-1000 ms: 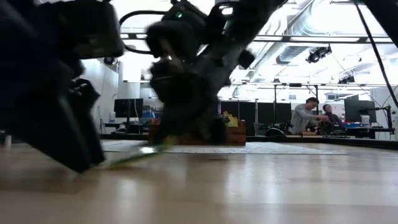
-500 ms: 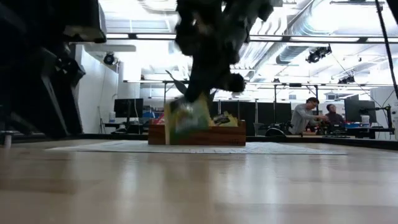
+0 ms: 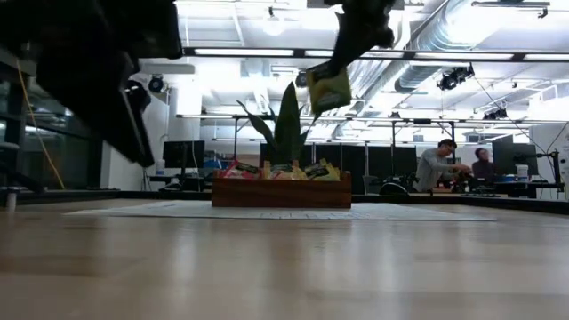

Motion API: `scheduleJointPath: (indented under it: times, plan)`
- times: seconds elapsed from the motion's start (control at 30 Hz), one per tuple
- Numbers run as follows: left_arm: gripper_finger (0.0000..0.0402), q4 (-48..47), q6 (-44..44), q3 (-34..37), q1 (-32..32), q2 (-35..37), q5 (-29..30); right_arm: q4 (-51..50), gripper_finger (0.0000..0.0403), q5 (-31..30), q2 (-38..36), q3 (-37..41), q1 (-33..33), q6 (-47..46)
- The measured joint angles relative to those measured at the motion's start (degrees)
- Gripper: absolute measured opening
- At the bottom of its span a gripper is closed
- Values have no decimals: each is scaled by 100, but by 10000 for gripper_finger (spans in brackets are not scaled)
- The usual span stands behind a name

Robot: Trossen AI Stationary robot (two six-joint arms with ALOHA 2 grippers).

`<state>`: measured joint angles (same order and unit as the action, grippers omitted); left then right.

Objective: Pick & Place Tea
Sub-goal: Put the yellow tea bag into the right section of the wooden organizer

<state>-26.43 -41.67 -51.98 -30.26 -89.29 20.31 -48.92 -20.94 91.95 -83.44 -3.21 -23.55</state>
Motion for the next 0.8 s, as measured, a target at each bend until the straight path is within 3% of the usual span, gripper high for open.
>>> scheduleJointPath:
  times: [0.2,0.43,0.8]
  plan:
    - [209,660,331,947,545,1250,-409,-344,0,-254,-472,0,466,546]
    - [209,1763,416,2485,1175,3289,-1120,-198,0,105,-604,-2,951,1211]
    - [209,1973,638,3701,1926,6519,-1692,2769,0,1557,-1002,1872,1522,1468]
